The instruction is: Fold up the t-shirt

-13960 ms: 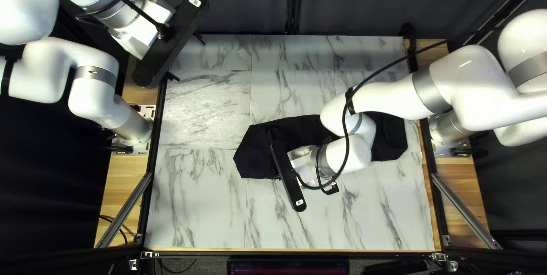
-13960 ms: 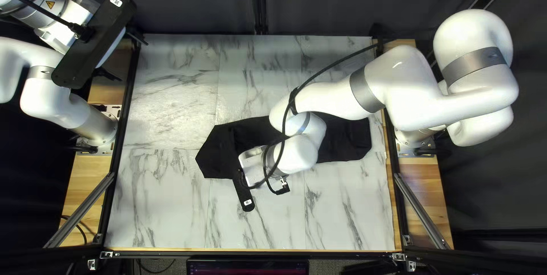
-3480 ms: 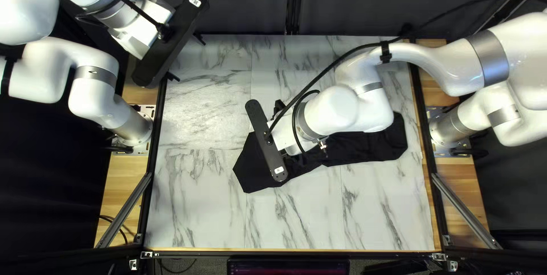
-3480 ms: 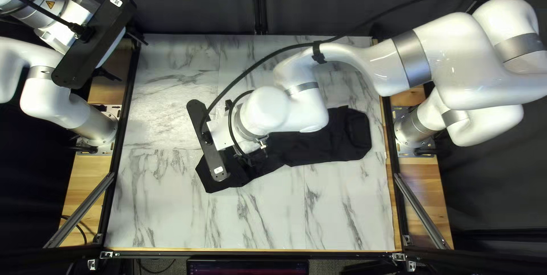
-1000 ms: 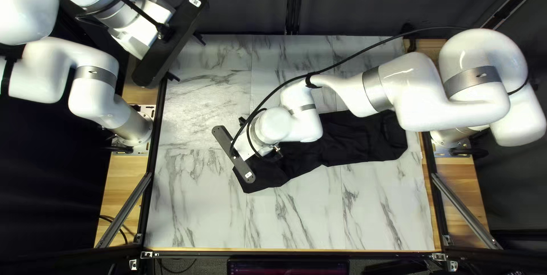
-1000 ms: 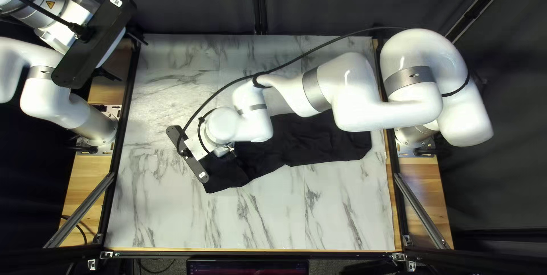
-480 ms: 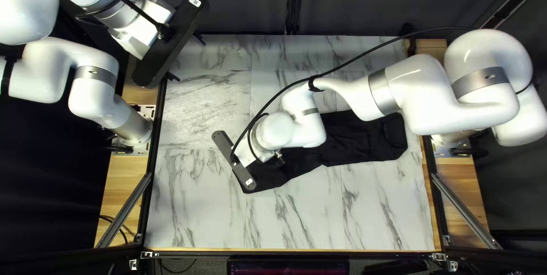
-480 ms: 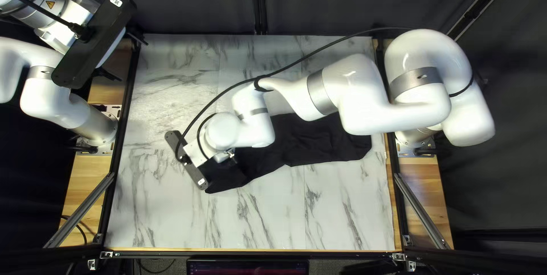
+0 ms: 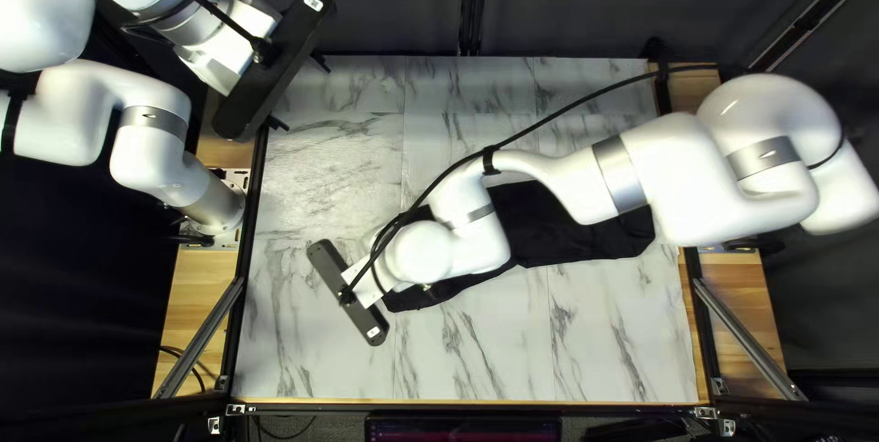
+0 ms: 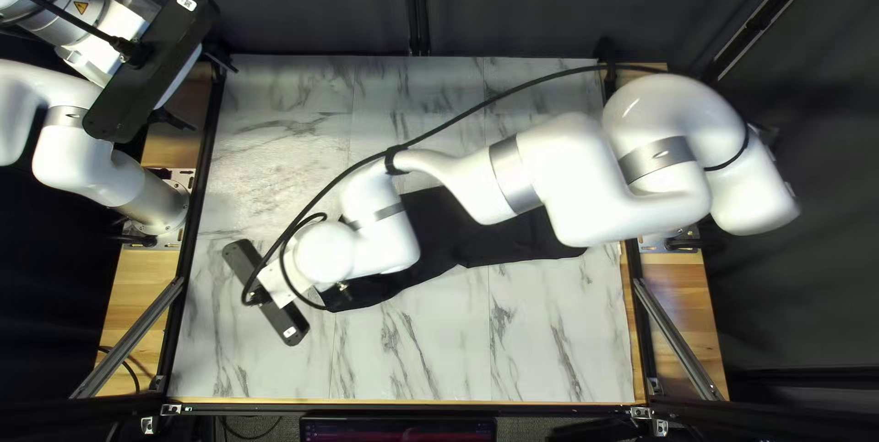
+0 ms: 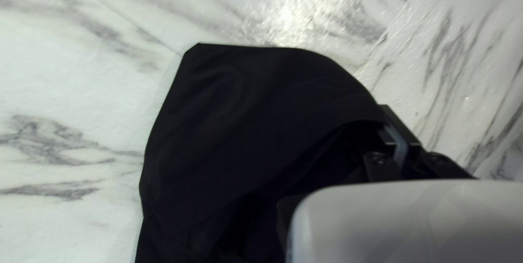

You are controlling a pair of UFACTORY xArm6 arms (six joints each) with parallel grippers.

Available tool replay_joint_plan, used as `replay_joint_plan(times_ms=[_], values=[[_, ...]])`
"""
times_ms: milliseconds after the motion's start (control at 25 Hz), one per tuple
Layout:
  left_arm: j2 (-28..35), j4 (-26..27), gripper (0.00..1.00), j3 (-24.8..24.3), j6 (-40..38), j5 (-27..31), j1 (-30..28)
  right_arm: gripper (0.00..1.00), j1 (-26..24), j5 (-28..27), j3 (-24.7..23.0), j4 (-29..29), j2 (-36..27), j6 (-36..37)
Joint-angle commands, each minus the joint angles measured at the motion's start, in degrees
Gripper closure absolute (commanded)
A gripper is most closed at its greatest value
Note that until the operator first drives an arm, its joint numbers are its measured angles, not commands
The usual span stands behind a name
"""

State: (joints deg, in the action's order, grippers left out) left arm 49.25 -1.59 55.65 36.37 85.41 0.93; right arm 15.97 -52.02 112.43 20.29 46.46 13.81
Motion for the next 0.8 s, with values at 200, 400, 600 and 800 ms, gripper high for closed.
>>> replay_joint_plan(times_ms=[200,400,600,800], values=[[0.0,0.0,0.0,0.0,0.0,0.0,0.0,0.0,0.4,5.54,-12.37,0.84,-6.49,-4.45],[0.0,0.0,0.0,0.0,0.0,0.0,0.0,0.0,-0.59,11.06,-31.73,2.15,-19.2,-11.09],[0.0,0.0,0.0,0.0,0.0,0.0,0.0,0.0,-3.48,15.9,-42.6,1.03,-25.04,-12.48],[0.0,0.0,0.0,0.0,0.0,0.0,0.0,0.0,-5.78,18.23,-42.88,-1.6,-24.19,-9.62]])
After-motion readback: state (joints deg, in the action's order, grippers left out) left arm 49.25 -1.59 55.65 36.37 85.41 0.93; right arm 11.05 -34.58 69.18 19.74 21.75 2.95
